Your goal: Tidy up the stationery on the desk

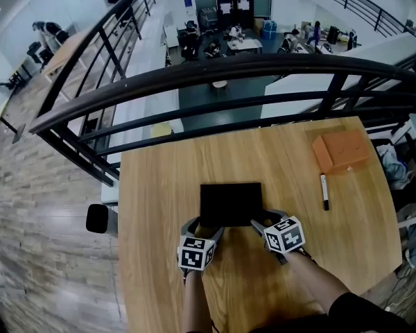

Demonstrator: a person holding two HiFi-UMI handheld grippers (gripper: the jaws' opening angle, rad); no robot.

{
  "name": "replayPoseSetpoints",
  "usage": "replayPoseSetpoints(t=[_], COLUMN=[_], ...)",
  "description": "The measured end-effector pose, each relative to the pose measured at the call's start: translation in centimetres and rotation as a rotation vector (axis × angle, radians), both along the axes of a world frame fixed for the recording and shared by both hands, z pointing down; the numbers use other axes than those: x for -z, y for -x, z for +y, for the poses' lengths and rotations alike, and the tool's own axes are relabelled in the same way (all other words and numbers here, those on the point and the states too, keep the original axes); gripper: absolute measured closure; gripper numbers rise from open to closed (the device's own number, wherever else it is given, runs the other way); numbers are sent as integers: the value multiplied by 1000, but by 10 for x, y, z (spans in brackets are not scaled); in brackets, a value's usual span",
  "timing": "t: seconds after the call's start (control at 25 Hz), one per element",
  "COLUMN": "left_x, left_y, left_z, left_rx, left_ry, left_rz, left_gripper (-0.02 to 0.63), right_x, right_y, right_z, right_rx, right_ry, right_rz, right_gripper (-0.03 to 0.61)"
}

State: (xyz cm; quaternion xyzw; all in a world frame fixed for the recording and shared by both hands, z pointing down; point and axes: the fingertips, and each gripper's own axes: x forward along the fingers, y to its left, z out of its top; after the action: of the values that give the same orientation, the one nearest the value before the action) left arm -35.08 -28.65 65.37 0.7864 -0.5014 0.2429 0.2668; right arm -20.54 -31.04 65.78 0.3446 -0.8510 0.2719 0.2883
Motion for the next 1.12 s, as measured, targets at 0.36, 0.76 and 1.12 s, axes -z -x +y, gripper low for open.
replayPoseSetpoints(t=[0.36, 0.76, 1.12], left_x=[-3, -5, -1], left_y=[-14, -32, -55], left_z=[29, 69, 109], left_rx=[1, 36, 27], left_ry=[28, 13, 38], left_rz=[-13, 31, 41], left_gripper=[275, 278, 281], right_x=[-3, -3, -3], right_y=[-12, -29, -46], right_z=[20, 45, 64], right_rx=[26, 61, 72], right_ry=[-1, -13, -27], right_rz=[34, 64, 82], right_gripper=[385, 394, 408])
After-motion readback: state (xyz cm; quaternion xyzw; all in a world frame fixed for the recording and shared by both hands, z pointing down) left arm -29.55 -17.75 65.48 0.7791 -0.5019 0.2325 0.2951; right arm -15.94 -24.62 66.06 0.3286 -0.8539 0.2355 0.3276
